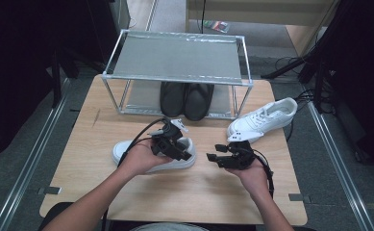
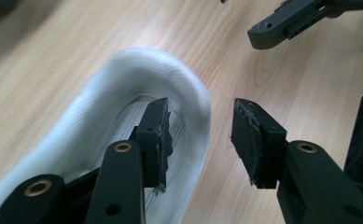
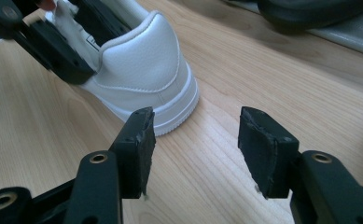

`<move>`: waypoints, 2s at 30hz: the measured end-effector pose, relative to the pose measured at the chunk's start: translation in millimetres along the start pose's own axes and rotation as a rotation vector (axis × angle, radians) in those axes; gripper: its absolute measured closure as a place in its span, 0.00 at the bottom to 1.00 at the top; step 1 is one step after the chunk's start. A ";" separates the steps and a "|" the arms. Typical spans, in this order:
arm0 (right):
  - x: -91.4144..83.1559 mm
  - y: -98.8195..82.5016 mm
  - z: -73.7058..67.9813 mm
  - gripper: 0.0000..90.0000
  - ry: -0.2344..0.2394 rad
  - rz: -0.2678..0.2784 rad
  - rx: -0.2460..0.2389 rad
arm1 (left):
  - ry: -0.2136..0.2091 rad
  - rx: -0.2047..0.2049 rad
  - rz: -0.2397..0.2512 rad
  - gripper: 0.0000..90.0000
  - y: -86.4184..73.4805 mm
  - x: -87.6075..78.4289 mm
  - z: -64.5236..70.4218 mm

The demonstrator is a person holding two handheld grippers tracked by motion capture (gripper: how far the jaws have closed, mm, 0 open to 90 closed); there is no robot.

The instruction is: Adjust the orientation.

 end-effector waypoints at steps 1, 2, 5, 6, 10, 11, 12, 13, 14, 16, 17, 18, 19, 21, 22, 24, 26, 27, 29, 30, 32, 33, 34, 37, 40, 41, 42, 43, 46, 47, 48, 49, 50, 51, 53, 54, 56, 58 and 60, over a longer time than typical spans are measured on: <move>0.4 0.8 0.2 0.53 0.002 0.000 -0.001 | 0.000 -0.006 0.006 0.61 -2.0 -4.2 -0.9; 1.1 1.6 0.4 0.53 0.004 0.004 -0.002 | 0.000 -0.008 0.018 0.61 -4.2 -7.9 -1.4; 3.3 3.9 -0.2 0.53 0.011 -0.002 -0.007 | 0.015 0.000 0.064 0.60 -10.2 -19.2 -1.4; 3.9 4.8 -0.5 0.53 0.013 -0.003 -0.008 | 0.011 0.001 0.070 0.59 -11.6 -22.4 -1.8; 7.5 8.6 -1.0 0.53 0.021 -0.009 -0.015 | 0.023 -0.014 0.085 0.55 -18.2 -30.2 -1.4; 8.5 9.5 -1.1 0.53 0.024 -0.011 -0.016 | 0.030 -0.017 0.082 0.55 -20.1 -31.8 -1.4; 9.4 10.6 -1.2 0.53 0.026 -0.013 -0.017 | 0.032 -0.024 0.087 0.54 -22.1 -33.0 -1.2; 10.4 11.7 -1.4 0.53 0.029 -0.011 -0.019 | 0.038 -0.027 0.091 0.54 -24.1 -34.7 -1.2; 11.4 12.8 -1.5 0.54 0.032 -0.013 -0.021 | 0.045 -0.026 0.091 0.53 -26.1 -36.9 -1.7; 13.6 15.2 -1.6 0.54 0.036 -0.017 -0.025 | 0.051 -0.035 0.105 0.53 -30.1 -40.5 -2.7; 14.5 16.3 -1.8 0.54 0.037 -0.020 -0.026 | 0.052 -0.044 0.109 0.53 -32.0 -42.1 -3.5; 15.4 17.4 -1.7 0.54 0.039 -0.019 -0.030 | 0.057 -0.049 0.112 0.53 -34.0 -43.8 -4.3; 16.0 18.3 -1.8 0.54 0.039 -0.022 -0.033 | 0.061 -0.054 0.112 0.52 -35.9 -44.8 -5.2; 17.9 20.1 -1.8 0.55 0.040 -0.023 -0.037 | 0.066 -0.070 0.116 0.52 -40.0 -45.8 -6.1; 18.8 21.0 -2.0 0.56 0.040 -0.025 -0.038 | 0.071 -0.072 0.114 0.52 -42.1 -46.5 -6.6; 19.6 23.1 -2.8 0.58 0.034 -0.027 -0.040 | 0.073 -0.081 0.117 0.52 -46.4 -48.4 -6.6; 20.4 25.4 -3.1 0.60 0.033 -0.022 -0.045 | 0.077 -0.085 0.127 0.52 -50.7 -50.6 -6.5; 20.9 26.1 -3.4 0.62 0.034 -0.016 -0.044 | 0.073 -0.088 0.125 0.52 -52.9 -51.7 -6.9; 22.3 28.0 -3.9 0.66 0.037 -0.018 -0.040 | 0.075 -0.104 0.132 0.52 -58.5 -53.4 -7.3; 23.3 28.9 -4.0 0.68 0.037 -0.018 -0.039 | 0.072 -0.107 0.132 0.52 -60.4 -53.9 -7.8; 25.4 30.9 -3.6 0.72 0.046 -0.019 -0.010 | 0.076 -0.119 0.136 0.53 -65.5 -54.6 -8.4; 26.1 31.8 -3.3 0.75 0.050 -0.020 -0.003 | 0.075 -0.123 0.135 0.53 -68.2 -54.9 -8.7; 27.2 32.9 -3.1 0.78 0.049 -0.018 0.001 | 0.078 -0.125 0.134 0.54 -70.8 -55.1 -9.1; 30.5 36.3 -3.4 0.91 0.040 -0.028 -0.004 | 0.085 -0.125 0.135 0.56 -78.4 -55.8 -10.0; 32.4 42.2 -5.0 1.00 0.027 -0.042 0.012 | 0.098 -0.122 0.147 0.61 -86.1 -57.0 -9.5; 33.1 43.9 -5.6 1.00 0.021 -0.032 0.008 | 0.094 -0.124 0.143 0.65 -88.6 -57.9 -10.3; 34.6 45.7 -5.5 1.00 0.019 -0.029 0.004 | 0.100 -0.132 0.146 0.69 -91.0 -58.4 -10.8; 36.7 47.4 -5.1 1.00 0.014 -0.026 0.000 | 0.104 -0.134 0.148 0.77 -93.6 -59.1 -11.7; 43.3 49.7 -2.1 1.00 0.008 -0.032 -0.012 | 0.102 -0.137 0.153 0.93 -98.8 -59.5 -16.7; 45.2 49.9 -1.3 1.00 0.005 -0.036 -0.008 | 0.103 -0.147 0.145 0.96 -100.1 -58.5 -19.5; 47.1 49.7 -0.2 1.00 0.008 -0.038 -0.009 | 0.098 -0.159 0.134 0.99 -101.8 -56.6 -22.8; 49.3 49.3 0.6 1.00 0.015 -0.039 -0.009 | 0.099 -0.168 0.126 1.00 -102.8 -55.0 -24.5; 50.2 49.5 0.6 1.00 0.017 -0.041 -0.008 | 0.097 -0.176 0.111 1.00 -104.1 -52.8 -27.6; 51.1 49.9 0.1 1.00 0.021 -0.041 -0.005 | 0.101 -0.191 0.097 1.00 -105.7 -49.4 -30.8; 53.7 51.5 -1.1 1.00 0.034 -0.037 -0.024 | 0.091 -0.201 0.079 1.00 -107.6 -44.6 -35.4; 54.9 51.9 -2.7 1.00 0.029 -0.045 -0.034 | 0.086 -0.199 0.082 1.00 -108.5 -43.2 -37.2; 55.6 52.2 -2.8 1.00 0.024 -0.048 -0.056 | 0.069 -0.198 0.090 1.00 -109.5 -42.1 -40.4; 55.3 51.7 -2.2 1.00 0.034 -0.052 -0.048 | 0.073 -0.195 0.099 1.00 -110.1 -40.4 -41.4; 55.3 51.2 -2.8 1.00 0.029 -0.049 -0.045 | 0.074 -0.189 0.099 1.00 -110.3 -39.6 -41.8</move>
Point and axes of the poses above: each handheld gripper's, and its own axes: x roughly forward along the jaws, y roughly out of its top, z roughly to its right, the point moved 1 cm from there along x, roughly forward along the jaws, and after that the axes turned 5 degrees about -z, right-handed, at the moved point
